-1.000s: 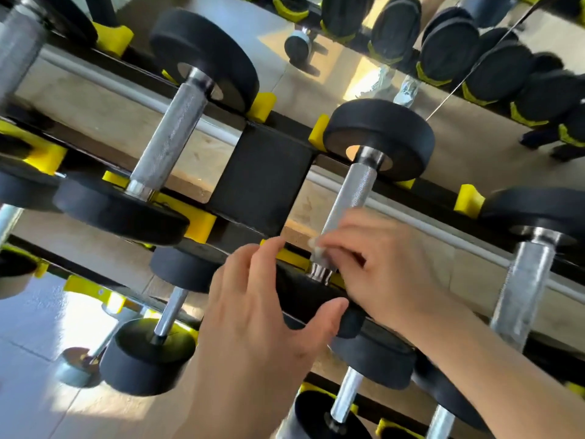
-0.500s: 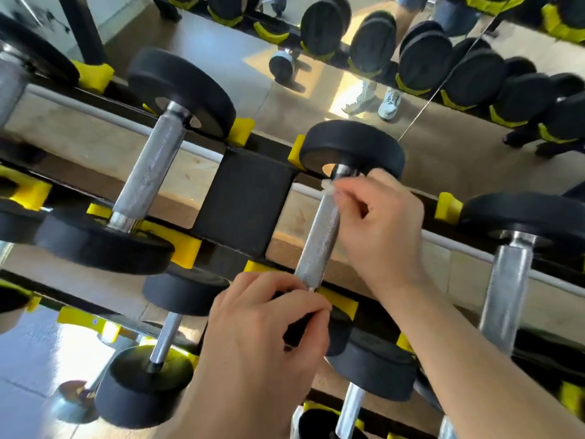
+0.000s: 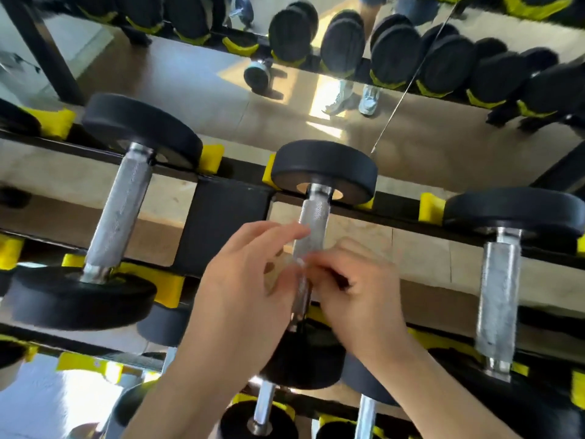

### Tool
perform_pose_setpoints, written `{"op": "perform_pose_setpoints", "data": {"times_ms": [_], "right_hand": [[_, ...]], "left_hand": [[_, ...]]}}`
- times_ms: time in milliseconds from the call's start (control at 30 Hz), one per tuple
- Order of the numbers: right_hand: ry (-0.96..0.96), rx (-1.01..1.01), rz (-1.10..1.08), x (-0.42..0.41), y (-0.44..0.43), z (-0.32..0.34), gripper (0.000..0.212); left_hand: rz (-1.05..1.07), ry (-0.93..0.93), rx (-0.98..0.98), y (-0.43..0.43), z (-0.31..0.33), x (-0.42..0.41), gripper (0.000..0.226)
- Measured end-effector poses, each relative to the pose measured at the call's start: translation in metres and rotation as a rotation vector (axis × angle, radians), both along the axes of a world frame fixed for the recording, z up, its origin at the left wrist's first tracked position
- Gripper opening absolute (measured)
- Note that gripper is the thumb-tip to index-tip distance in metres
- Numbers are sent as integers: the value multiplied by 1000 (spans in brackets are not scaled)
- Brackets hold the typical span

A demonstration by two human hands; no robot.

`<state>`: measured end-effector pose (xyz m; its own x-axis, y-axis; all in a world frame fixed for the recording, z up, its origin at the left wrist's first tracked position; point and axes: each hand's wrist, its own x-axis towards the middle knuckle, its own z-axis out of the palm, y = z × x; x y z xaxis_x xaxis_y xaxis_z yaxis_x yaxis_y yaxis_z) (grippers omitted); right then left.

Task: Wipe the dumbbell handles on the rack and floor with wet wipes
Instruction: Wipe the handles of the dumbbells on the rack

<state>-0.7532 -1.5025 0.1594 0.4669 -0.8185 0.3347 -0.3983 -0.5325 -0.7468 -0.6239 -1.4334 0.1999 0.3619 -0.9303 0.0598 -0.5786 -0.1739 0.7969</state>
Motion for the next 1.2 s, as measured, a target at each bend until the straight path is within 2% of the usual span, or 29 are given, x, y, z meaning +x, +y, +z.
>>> {"op": "perform_pose_setpoints", "data": {"times_ms": [100, 167, 300, 367, 533, 633, 767, 933, 1033, 1100, 1200], "right_hand": [[-86, -86, -236, 17, -32, 4, 6], [-165, -46, -343, 25, -33, 5, 5], [-199, 52, -355, 21, -15, 3, 16], [-174, 25, -355, 19, -12, 4, 21], [-261, 15, -503, 32, -27, 7, 6], [-214, 31, -401, 35, -19, 5, 12], [-179, 93, -298, 26, -15, 7, 19], [-223, 159, -316, 22, -24, 11, 22], [-165, 171, -214, 13, -27, 9, 15], [-138, 242, -122, 2, -26, 7, 19], [-163, 349, -75, -9, -18, 7, 23]], "left_hand": [[9, 35, -38, -7, -2, 1, 36], [-6, 17, -64, -14, -1, 0, 39], [-44, -81, -138, -32, -2, 0, 26], [-41, -62, -148, -40, -4, 0, 25], [-12, -110, -149, -50, -4, 2, 28], [7, -220, -199, -48, -4, 3, 28], [-57, -256, -204, -54, -9, 7, 25], [44, 11, -150, -64, -6, 9, 11], [-56, 76, -46, -58, -2, 17, 15], [-109, -8, -9, -51, -3, 19, 13], [-80, -189, -53, -52, -5, 11, 9]]}}
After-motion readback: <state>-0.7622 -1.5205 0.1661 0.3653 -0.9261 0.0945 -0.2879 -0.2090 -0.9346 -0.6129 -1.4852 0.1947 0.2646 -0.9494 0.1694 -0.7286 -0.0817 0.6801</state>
